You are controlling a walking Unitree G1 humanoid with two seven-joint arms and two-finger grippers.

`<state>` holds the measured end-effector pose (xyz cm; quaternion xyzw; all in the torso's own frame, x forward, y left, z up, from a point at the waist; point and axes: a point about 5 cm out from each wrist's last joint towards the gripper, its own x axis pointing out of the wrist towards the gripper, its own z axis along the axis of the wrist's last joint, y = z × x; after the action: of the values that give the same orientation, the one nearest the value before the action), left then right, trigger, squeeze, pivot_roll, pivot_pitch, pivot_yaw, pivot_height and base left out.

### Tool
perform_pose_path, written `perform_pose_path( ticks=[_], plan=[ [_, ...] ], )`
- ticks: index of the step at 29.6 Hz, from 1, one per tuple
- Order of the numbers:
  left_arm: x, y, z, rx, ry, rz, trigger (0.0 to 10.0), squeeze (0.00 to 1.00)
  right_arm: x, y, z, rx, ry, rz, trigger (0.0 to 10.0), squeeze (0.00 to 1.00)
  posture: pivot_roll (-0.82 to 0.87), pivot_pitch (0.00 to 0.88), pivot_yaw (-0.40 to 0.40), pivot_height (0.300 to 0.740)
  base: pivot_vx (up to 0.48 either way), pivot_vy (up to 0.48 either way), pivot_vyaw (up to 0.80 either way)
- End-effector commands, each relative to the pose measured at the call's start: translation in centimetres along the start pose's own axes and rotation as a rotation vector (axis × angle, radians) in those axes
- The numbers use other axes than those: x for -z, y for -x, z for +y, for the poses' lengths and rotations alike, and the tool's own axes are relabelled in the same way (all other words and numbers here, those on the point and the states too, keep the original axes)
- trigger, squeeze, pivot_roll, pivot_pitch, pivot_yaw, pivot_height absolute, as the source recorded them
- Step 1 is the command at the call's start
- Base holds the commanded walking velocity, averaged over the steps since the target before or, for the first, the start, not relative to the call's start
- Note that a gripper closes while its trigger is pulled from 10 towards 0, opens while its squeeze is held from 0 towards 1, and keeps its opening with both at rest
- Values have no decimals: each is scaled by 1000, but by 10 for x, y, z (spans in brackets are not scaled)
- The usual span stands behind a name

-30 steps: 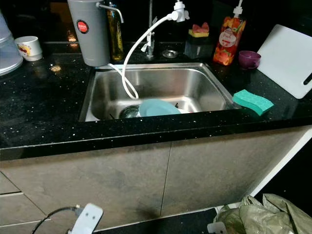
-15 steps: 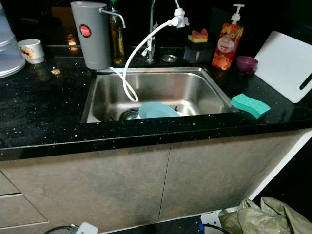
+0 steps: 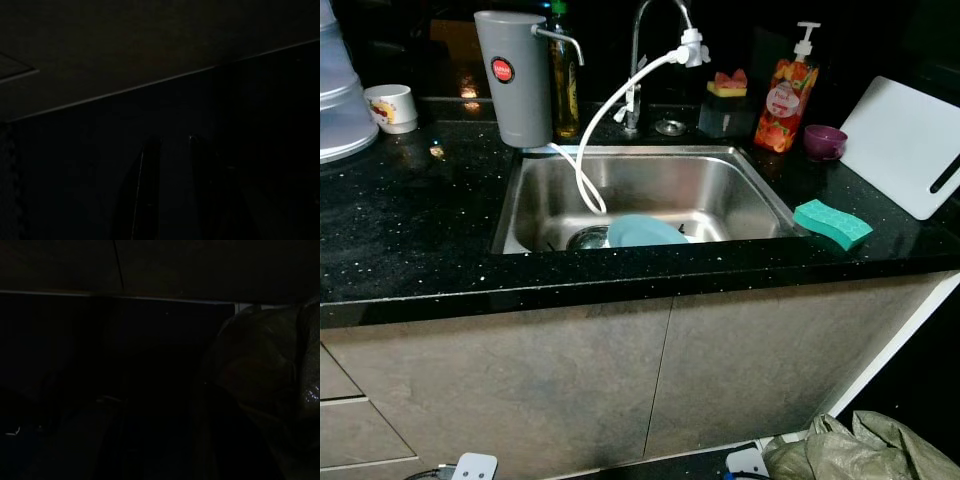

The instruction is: Kitchen organization

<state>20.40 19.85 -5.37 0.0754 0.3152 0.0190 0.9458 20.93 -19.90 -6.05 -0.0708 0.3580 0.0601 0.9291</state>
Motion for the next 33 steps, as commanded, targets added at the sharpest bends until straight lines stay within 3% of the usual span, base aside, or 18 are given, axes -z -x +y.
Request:
perform_pose_path(
  ticks=[1, 13, 33],
  plan=[
    [10, 3, -5, 20, -24, 26, 10000, 0, 11, 3, 0, -3, 11, 46, 10000, 0, 24, 125, -85, 740, 0, 0, 0],
    [5, 1, -14, 63, -103, -13, 10000, 0, 10, 3, -2, 5, -3, 42, 10000, 0, 17, 123, -77, 740, 0, 0, 0],
    [-6, -2, -10, 36, -94, -70, 10000, 0, 8, 4, -10, 27, -1, 26, 10000, 0, 10, 118, -76, 740, 0, 0, 0]
  ],
)
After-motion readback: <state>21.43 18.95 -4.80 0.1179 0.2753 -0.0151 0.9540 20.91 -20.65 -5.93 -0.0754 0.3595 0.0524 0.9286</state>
